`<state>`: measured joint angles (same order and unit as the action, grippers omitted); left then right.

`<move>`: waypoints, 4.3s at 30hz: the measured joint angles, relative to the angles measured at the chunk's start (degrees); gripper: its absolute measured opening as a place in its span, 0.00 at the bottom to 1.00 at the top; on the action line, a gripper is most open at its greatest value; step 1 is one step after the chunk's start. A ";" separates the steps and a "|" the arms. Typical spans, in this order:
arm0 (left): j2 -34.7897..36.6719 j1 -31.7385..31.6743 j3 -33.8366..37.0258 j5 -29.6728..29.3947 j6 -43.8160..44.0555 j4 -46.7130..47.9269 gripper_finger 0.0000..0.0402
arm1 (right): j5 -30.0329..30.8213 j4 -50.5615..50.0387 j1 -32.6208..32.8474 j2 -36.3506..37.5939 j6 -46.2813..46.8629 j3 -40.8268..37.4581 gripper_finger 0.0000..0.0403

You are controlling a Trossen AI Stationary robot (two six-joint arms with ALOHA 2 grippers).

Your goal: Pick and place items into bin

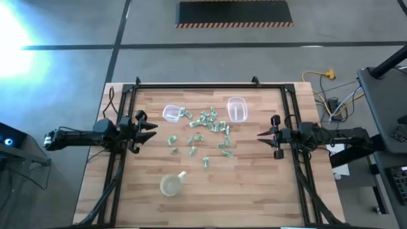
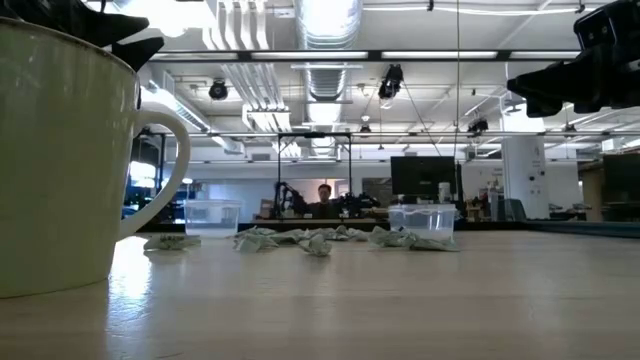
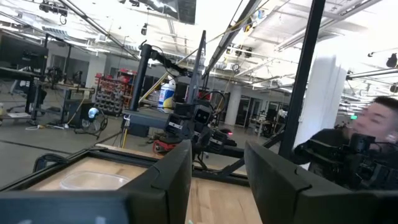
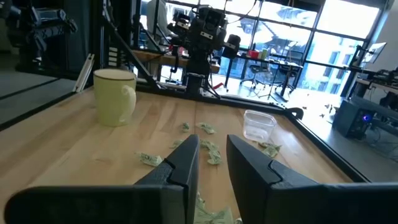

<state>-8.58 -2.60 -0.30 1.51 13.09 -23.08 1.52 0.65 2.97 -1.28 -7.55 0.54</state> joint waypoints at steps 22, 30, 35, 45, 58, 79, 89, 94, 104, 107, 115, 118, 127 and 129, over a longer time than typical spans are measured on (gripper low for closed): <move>-0.02 -0.01 0.00 -0.01 -0.01 0.01 0.33 | 0.02 0.01 0.02 -0.06 0.00 0.00 0.18; -0.01 -0.01 0.00 0.01 0.00 0.00 0.33 | 0.01 0.00 -0.01 -0.07 -0.07 0.00 0.18; -0.02 -0.01 0.00 0.01 0.01 0.01 0.33 | 0.02 0.01 0.01 -0.07 -0.07 -0.01 0.18; 0.00 -0.01 0.00 0.00 0.00 0.01 0.33 | 0.02 -0.01 0.00 -0.07 -0.07 0.01 0.18; -0.02 -0.01 0.00 -0.01 -0.01 0.01 0.33 | 0.02 -0.01 0.01 -0.04 -0.01 0.00 0.18; -0.01 0.00 0.00 -0.01 -0.01 0.00 0.33 | 0.02 0.01 0.02 0.00 -0.07 0.00 0.18; -0.02 -0.01 0.00 -0.01 0.00 0.00 0.33 | 0.01 0.00 0.00 -0.02 -0.02 0.00 0.18; 0.00 -0.01 0.00 0.01 -0.01 -0.01 0.33 | 2.52 1.46 0.02 -0.07 -0.24 -0.01 0.18; -0.02 0.01 0.00 -0.01 -0.01 -0.91 0.33 | 7.58 8.32 -0.01 0.05 1.39 0.02 0.18; -0.02 0.01 0.00 -0.01 0.01 -1.19 0.33 | 7.59 8.82 -0.01 0.03 1.69 0.02 0.18; -0.02 0.01 0.00 0.01 -0.01 -2.26 0.33 | 7.49 9.35 0.04 0.07 14.35 0.02 0.18; -0.02 0.01 0.00 -0.09 -0.01 -2.22 0.33 | 7.49 9.12 0.04 0.04 14.26 0.01 0.18; -0.49 -0.01 -0.58 -4.82 -7.87 0.50 0.33 | 7.54 10.03 0.02 -0.17 6.18 0.03 0.18; -1.67 0.00 -3.37 -4.76 -9.56 4.59 0.33 | 7.54 10.53 0.02 -0.20 -0.26 1.08 0.18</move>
<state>-10.25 -2.60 -3.66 -3.25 3.53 -18.49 9.06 11.18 2.98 -1.47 -7.81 1.62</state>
